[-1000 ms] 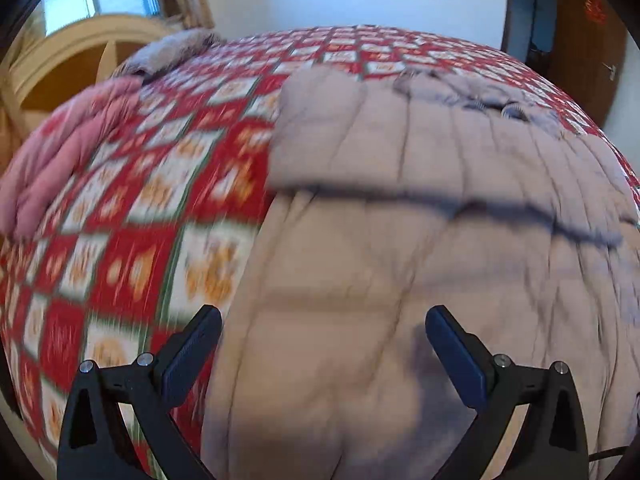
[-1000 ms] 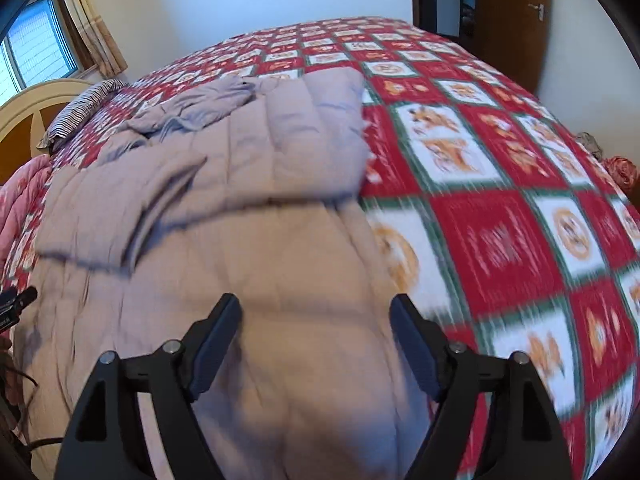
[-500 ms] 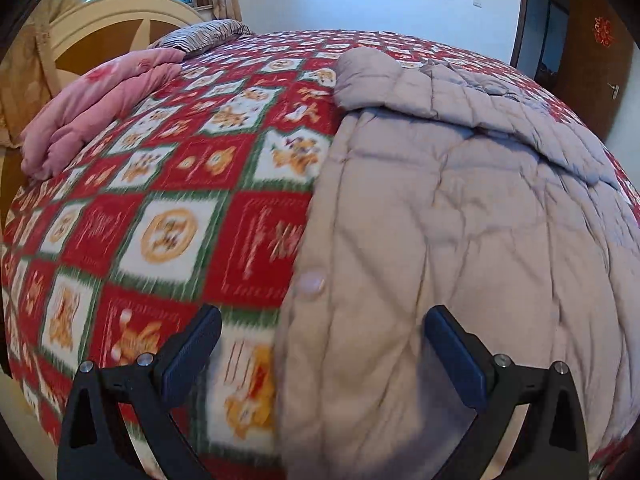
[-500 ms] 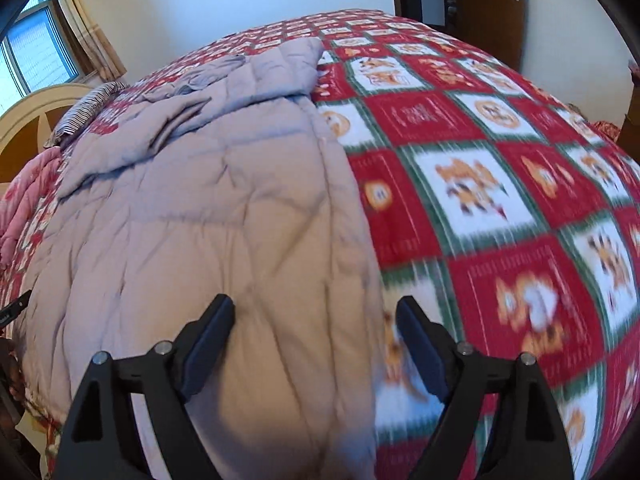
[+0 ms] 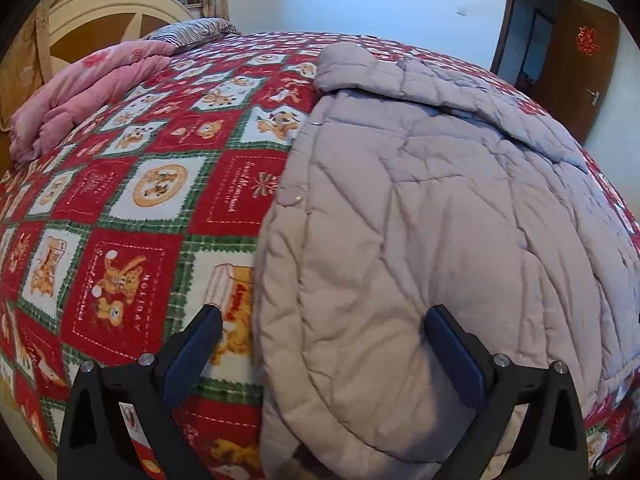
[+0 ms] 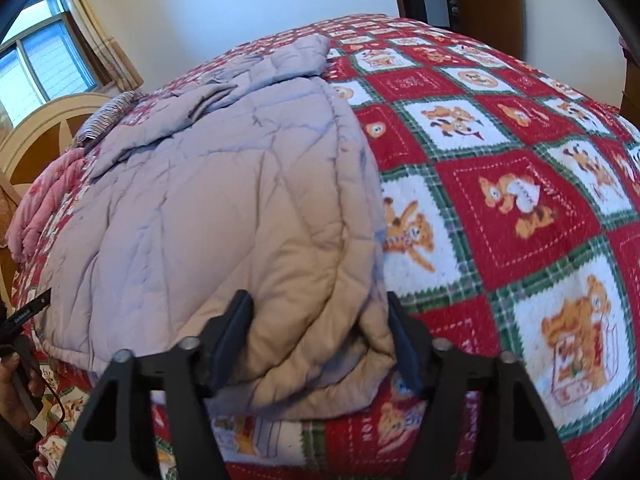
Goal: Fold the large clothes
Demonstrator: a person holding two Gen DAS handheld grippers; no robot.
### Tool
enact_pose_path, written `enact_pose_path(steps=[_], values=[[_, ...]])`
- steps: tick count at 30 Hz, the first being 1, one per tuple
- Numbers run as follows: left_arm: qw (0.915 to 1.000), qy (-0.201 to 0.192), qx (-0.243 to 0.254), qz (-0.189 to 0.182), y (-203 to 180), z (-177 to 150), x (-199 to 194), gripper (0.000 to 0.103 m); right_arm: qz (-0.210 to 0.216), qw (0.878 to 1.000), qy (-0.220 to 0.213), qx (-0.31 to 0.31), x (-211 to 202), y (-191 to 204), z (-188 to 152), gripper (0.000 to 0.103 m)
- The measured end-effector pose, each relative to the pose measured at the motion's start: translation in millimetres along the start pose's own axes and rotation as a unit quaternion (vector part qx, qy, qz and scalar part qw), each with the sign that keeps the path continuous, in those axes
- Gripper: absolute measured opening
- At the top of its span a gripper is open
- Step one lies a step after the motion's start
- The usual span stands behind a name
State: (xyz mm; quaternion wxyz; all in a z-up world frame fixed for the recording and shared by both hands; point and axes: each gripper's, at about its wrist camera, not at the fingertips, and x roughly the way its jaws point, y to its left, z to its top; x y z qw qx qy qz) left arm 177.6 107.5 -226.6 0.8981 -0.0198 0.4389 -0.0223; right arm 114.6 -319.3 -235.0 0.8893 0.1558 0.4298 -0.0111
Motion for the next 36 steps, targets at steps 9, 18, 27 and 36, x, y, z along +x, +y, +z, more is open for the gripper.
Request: enact_pose_path(steps=[9,18,27,36], values=[[0.9979,-0.035,0.051,-0.016,-14,7,-29,0.013,0.033,0.999,-0.026,-0.007,-16,10,1,0.014],[0.9878,-0.118,0.058,-0.084,-5,33,-116,0.009,0.069,0.993,-0.092,-0.005,-75,15,17,0.012],[0.9677,-0.190,0.055,-0.156,1,60,-197,0.009,0.125,0.979,-0.162,0.010,-153,14,39,0.012],[0.9673,-0.204,0.022,-0.149,3,151,-155,0.015,0.132,0.964,-0.233,0.001,-161,36,111,0.011]])
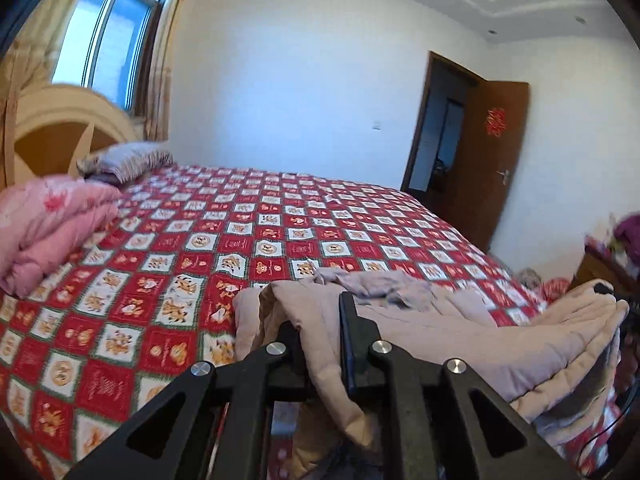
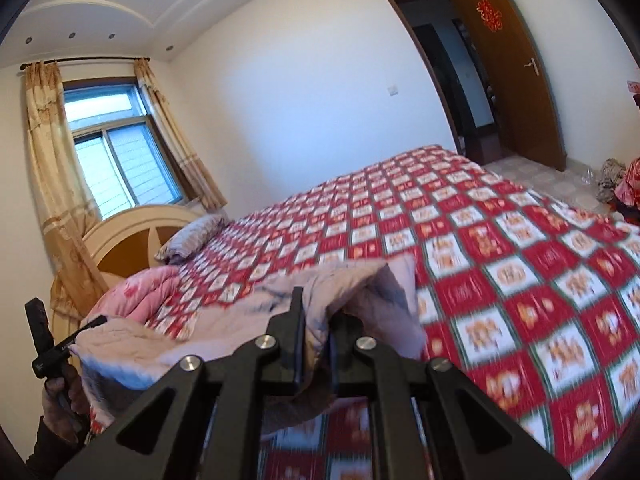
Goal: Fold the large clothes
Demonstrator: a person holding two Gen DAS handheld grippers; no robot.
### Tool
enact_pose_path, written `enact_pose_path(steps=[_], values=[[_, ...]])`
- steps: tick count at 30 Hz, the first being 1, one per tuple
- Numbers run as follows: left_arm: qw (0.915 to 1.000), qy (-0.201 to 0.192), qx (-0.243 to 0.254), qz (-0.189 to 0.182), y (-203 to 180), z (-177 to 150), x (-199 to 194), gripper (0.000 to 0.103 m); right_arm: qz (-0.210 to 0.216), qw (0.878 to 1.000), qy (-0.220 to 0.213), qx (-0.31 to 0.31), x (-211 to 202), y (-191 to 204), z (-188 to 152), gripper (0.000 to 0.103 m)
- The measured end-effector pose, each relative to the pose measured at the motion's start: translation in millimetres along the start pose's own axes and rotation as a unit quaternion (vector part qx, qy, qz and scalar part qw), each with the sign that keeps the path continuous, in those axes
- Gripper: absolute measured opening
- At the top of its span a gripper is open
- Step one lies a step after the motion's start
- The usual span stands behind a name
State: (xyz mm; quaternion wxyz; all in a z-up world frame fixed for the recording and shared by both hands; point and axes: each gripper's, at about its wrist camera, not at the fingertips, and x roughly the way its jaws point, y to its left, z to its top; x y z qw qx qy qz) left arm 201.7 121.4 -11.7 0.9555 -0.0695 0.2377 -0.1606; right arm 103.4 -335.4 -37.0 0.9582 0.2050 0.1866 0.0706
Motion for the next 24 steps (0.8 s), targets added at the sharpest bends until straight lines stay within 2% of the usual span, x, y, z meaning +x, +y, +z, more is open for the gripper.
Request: enact_pose_path(steps=[4,6,11,14,17,21,24], values=[[0.9987,0.010,-0.048,-0.011,13,32,41,0.017,-0.012,1.000,-0.013,-0.006,46,6,36,0.011],[0.9982,0.020,-0.057,-0.008,14,45,58,0.017,-0.023,1.000,-0.017,-0.010,67,9,50,0.011],[0.9977,0.022,-0.062,-0.015,18,76,75,0.023,-0.047,0.999,-0.015,0.000,112,0,78,0.011],[0.9972,0.043,-0.061,0.001,21,90,105,0.025,-0.064,0.998,-0.003,0.001,143,-9,88,0.011],[0.9951,0.071,-0.068,0.013,30,92,146,0.025,-0.077,0.997,0.015,0.010,178,-19,94,0.011],[0.9857,0.115,-0.123,-0.002,66,87,198,0.027,-0.106,0.994,0.039,-0.007,222,-25,100,0.011],[0.9799,0.149,-0.132,0.002,83,79,228,0.027,-0.118,0.991,0.061,-0.013,250,-30,99,0.011]])
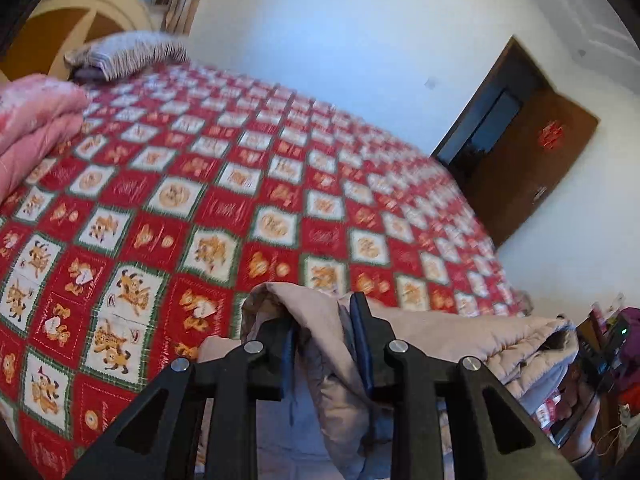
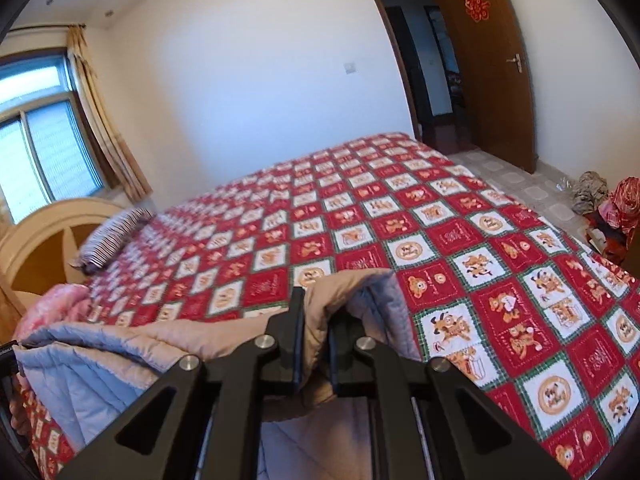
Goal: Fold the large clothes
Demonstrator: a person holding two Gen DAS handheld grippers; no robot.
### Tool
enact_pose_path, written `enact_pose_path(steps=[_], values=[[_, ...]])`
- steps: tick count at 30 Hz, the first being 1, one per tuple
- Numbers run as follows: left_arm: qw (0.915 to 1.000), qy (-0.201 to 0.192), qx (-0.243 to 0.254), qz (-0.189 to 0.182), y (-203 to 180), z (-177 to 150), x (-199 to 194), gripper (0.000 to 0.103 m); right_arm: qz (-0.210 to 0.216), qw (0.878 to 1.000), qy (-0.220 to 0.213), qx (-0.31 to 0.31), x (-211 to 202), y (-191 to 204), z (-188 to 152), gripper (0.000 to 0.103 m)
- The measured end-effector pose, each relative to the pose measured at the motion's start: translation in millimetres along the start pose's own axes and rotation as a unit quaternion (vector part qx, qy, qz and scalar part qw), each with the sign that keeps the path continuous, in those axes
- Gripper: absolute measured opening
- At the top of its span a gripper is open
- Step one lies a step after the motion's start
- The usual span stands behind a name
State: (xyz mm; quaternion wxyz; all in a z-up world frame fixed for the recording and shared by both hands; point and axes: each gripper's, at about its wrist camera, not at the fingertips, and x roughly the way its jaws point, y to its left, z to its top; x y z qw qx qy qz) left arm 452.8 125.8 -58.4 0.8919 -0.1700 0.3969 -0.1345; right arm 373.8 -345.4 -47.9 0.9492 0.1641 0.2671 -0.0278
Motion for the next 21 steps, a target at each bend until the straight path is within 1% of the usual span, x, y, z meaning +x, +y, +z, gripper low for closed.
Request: enact_pose_path(steps=[2,3,5,6,7,8,9,10,11,12,14,15,16,17,18,19,20,21], values=[[1.0000,0.000,-0.009,0.003,6,1,10,0.027,-0.006,1.000,0.008,-0.010,19,2,1,0.011],[0.9999,0.005,-0.007,0.013,5,1,16,0.028,-0.004,1.000,0.016,-0.007,31,1,3,0.011],[0.9984,0.021,0.012,0.052,-1,-3,34,0.029,0.000,0.999,0.043,0.003,56,-1,4,0.012],[0.9976,0.022,0.020,0.063,-3,-5,41,0.032,-0.001,0.999,0.052,0.009,65,-2,4,0.016],[0.9969,0.020,0.025,0.072,-3,-9,46,0.035,0.001,0.998,0.061,0.014,74,-3,2,0.017],[0.9962,0.019,0.028,0.080,-2,-14,54,0.037,0.001,0.997,0.069,0.016,82,-4,-1,0.022],[0.9963,0.018,0.027,0.080,2,-19,63,0.043,0.001,0.997,0.076,0.017,89,-4,-6,0.029],[0.9966,0.019,0.021,0.077,8,-21,72,0.045,0.005,0.996,0.081,0.022,95,-5,-12,0.034],[0.9965,0.015,0.008,0.082,17,-21,78,0.045,0.010,0.996,0.084,0.027,99,-7,-17,0.042],[0.9969,0.011,-0.012,0.077,24,-20,80,0.045,0.009,0.996,0.085,0.026,103,-7,-20,0.047],[0.9966,0.005,-0.062,0.054,39,-14,83,0.046,0.005,0.996,0.085,0.025,107,-10,-25,0.048],[0.9962,0.000,-0.076,0.042,41,-10,82,0.050,0.005,0.996,0.083,0.025,107,-11,-27,0.048],[0.9962,-0.006,-0.076,0.040,38,-7,80,0.057,0.006,0.996,0.081,0.024,107,-11,-27,0.049],[0.9966,-0.018,-0.065,0.047,31,-2,75,0.064,0.009,0.997,0.074,0.024,104,-12,-25,0.052],[0.9959,-0.038,-0.051,0.064,23,2,69,0.090,0.014,0.997,0.069,0.027,106,-12,-23,0.058],[0.9937,-0.063,-0.035,0.086,16,6,60,0.102,0.018,0.997,0.062,0.033,103,-13,-20,0.061],[0.9914,-0.088,-0.029,0.092,11,10,49,0.102,0.016,0.998,0.050,0.040,100,-15,-16,0.072],[0.9908,-0.098,-0.028,0.088,8,14,43,0.102,0.009,0.998,0.036,0.044,98,-14,-13,0.080]])
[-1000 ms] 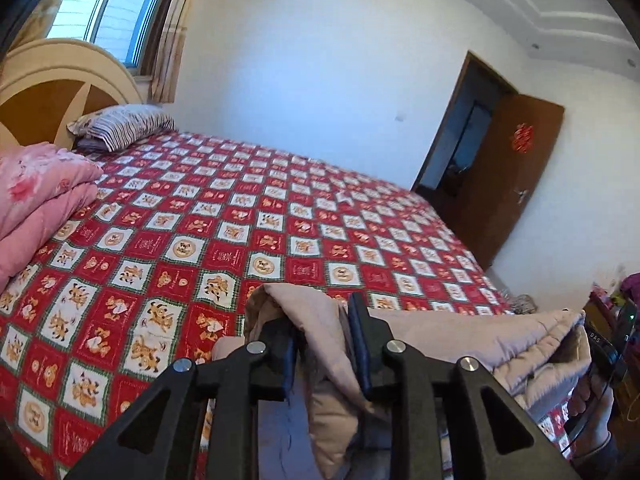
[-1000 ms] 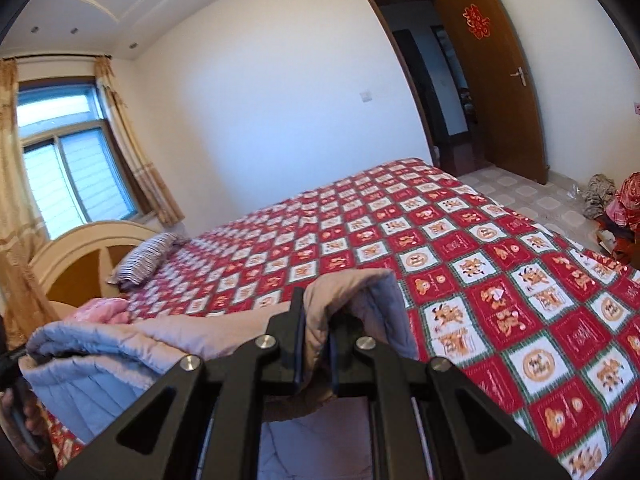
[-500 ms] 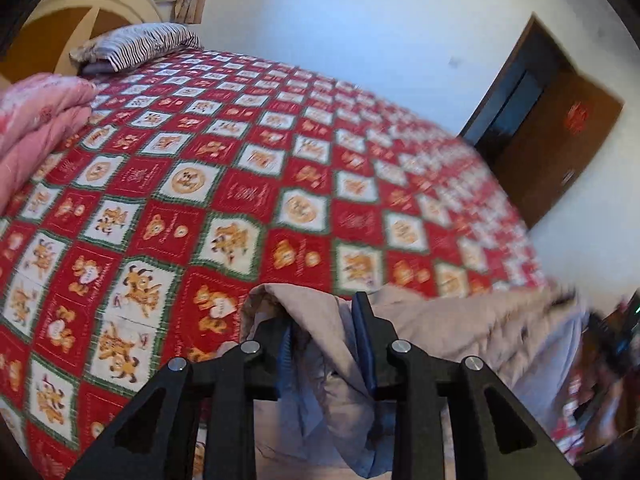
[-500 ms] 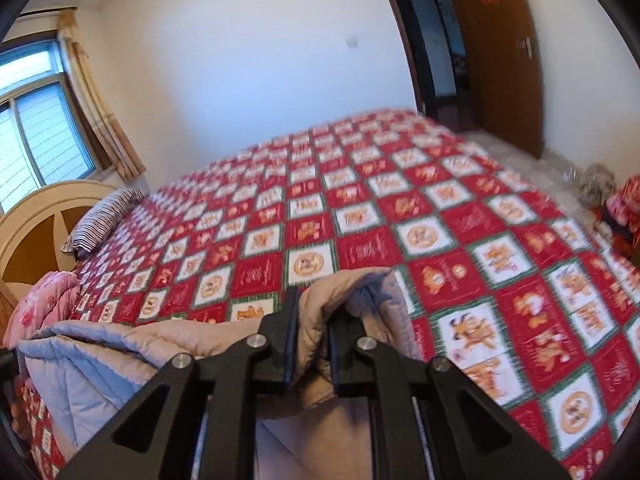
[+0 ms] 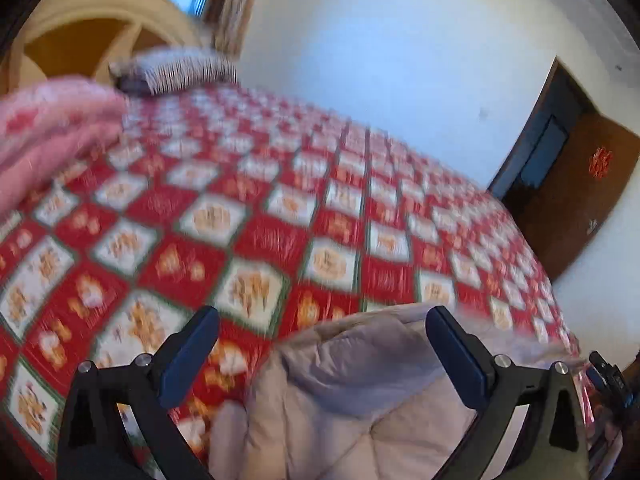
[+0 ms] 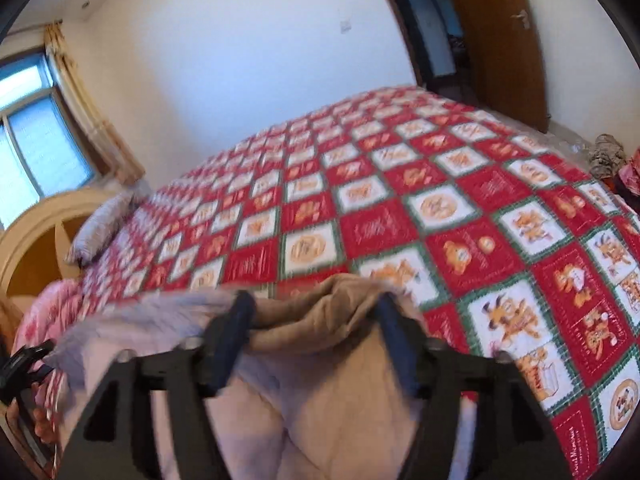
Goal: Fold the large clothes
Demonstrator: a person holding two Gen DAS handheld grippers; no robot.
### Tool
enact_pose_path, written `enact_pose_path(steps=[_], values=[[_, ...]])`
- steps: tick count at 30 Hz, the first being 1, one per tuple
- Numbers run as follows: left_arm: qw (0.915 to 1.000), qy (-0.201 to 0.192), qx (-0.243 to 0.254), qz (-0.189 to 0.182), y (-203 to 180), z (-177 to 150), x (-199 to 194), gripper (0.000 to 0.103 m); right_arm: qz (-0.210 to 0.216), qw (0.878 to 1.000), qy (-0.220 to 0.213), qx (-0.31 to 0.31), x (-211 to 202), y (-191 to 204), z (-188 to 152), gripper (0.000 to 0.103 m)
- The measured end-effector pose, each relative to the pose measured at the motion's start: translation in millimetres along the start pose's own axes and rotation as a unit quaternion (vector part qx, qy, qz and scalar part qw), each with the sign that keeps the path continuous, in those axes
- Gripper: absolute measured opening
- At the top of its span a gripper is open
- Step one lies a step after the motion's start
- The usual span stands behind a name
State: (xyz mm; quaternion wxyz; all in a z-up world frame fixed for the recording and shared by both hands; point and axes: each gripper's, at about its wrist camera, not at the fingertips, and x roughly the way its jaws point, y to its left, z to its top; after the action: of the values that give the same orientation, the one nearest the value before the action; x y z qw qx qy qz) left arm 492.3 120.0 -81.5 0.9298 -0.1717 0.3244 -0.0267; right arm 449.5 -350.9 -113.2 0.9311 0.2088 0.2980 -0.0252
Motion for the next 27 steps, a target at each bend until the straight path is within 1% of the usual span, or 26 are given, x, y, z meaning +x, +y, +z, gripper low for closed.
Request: enact_pose_path(steps=[2,4,6,8,9,12,13,14,15,16,17,18,20,22,23,25,27], values=[[1.0000,-0.002,0.005,0.003,-6,7,-5,0.102,0.000,1.000,-0.026,0.011,-9,1,6,0.082],[0.9994,-0.003,0.023,0.023,-14,5,-3,0.102,-0.003,1.000,-0.020,0.004,-8,9,8,0.082],[0.9981,-0.003,0.045,0.042,-25,-3,2,0.102,-0.017,0.999,-0.017,-0.023,-9,24,4,0.082],[0.9954,-0.003,0.075,0.059,-41,-20,9,0.102,-0.020,0.998,-0.015,-0.050,-9,39,-3,0.079],[0.9936,0.001,0.093,0.064,-50,-30,13,0.102,-0.015,0.998,-0.011,-0.062,-9,47,-9,0.076],[0.9853,0.002,0.142,0.095,-67,-57,28,0.102,0.000,0.995,0.016,-0.101,0,75,-35,0.075],[0.9806,0.003,0.157,0.118,-71,-65,36,0.102,0.004,0.992,0.023,-0.124,3,84,-45,0.075],[0.9775,0.006,0.163,0.133,-70,-71,45,0.102,-0.003,0.987,0.022,-0.158,6,95,-54,0.074],[0.9762,0.014,0.163,0.142,-68,-75,53,0.102,-0.025,0.980,0.013,-0.199,11,105,-65,0.074],[0.9754,0.025,0.158,0.152,-63,-79,61,0.102,-0.034,0.976,0.012,-0.216,16,108,-71,0.074],[0.9750,0.042,0.146,0.162,-52,-84,73,0.102,-0.036,0.975,0.022,-0.217,24,106,-75,0.074],[0.9753,0.050,0.138,0.165,-45,-88,80,0.102,-0.041,0.976,0.026,-0.213,30,101,-77,0.074],[0.9784,0.058,0.118,0.159,-32,-95,88,0.102,-0.071,0.977,0.033,-0.200,47,86,-79,0.074],[0.9837,0.060,0.095,0.140,-22,-98,91,0.102,-0.071,0.981,0.054,-0.170,64,67,-80,0.074],[0.9849,0.060,0.089,0.136,-22,-99,93,0.102,-0.068,0.984,0.058,-0.155,69,58,-80,0.074],[0.9872,0.060,0.077,0.126,-18,-103,97,0.102,-0.061,0.986,0.054,-0.144,69,52,-80,0.074],[0.9880,0.061,0.069,0.123,-17,-104,100,0.102,-0.060,0.986,0.055,-0.146,72,52,-83,0.074]])
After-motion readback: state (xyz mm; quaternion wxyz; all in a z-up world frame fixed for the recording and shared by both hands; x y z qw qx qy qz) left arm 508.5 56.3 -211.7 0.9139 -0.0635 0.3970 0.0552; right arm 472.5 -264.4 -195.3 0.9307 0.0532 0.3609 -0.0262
